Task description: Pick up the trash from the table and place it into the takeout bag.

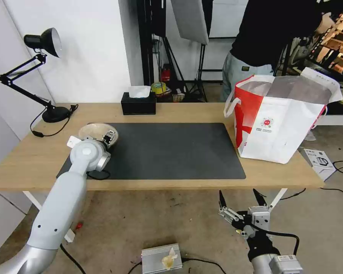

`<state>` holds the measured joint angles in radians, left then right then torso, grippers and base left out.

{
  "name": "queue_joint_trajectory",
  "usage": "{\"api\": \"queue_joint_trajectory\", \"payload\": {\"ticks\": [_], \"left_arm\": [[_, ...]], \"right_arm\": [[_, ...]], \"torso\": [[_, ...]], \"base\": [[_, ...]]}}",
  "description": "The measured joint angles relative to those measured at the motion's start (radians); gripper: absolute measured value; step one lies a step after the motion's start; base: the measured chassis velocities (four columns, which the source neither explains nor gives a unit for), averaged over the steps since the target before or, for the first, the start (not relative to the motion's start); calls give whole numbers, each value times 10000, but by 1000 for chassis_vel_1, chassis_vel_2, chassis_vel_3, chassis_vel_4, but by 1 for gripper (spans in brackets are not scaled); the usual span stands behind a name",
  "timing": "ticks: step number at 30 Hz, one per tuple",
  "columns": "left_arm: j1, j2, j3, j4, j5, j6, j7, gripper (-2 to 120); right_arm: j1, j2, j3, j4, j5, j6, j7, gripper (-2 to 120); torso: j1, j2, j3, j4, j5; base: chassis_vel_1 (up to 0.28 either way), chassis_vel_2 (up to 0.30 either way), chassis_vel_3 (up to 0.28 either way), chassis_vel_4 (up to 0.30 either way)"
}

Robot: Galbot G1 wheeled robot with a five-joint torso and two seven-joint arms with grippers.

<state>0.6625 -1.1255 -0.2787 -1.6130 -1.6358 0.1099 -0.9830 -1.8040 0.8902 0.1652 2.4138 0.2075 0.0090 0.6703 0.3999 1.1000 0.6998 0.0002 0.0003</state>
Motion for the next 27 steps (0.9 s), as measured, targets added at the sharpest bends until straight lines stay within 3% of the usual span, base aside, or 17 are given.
{"api": "queue_joint_trajectory", "payload": {"ticks": [4,15,19,23,27], "left_arm": [[64,-28,16,0,68,-10,47,68],[307,13,-26,-156,174,1,48,31],[427,39,-59,-325,274,1,77,13],[471,77,-48,-612,296,7,95,1],[441,163,64,-970,301,-8,100,1]], "right_arm": [[0,0,0,0,0,0,0,100],[0,0,0,0,0,0,0,100],[0,0,0,0,0,0,0,100],[0,0,0,0,0,0,0,100],[0,0,0,0,0,0,0,100]], "torso": [[0,0,0,-1,-3],[1,-1,1,-3,-5],[0,-1,1,-3,-4],[1,-1,1,0,-6],[1,-1,1,-3,-5]], "base": [[0,0,0,0],[0,0,0,0],[0,0,0,0],[0,0,0,0],[0,0,0,0]]}}
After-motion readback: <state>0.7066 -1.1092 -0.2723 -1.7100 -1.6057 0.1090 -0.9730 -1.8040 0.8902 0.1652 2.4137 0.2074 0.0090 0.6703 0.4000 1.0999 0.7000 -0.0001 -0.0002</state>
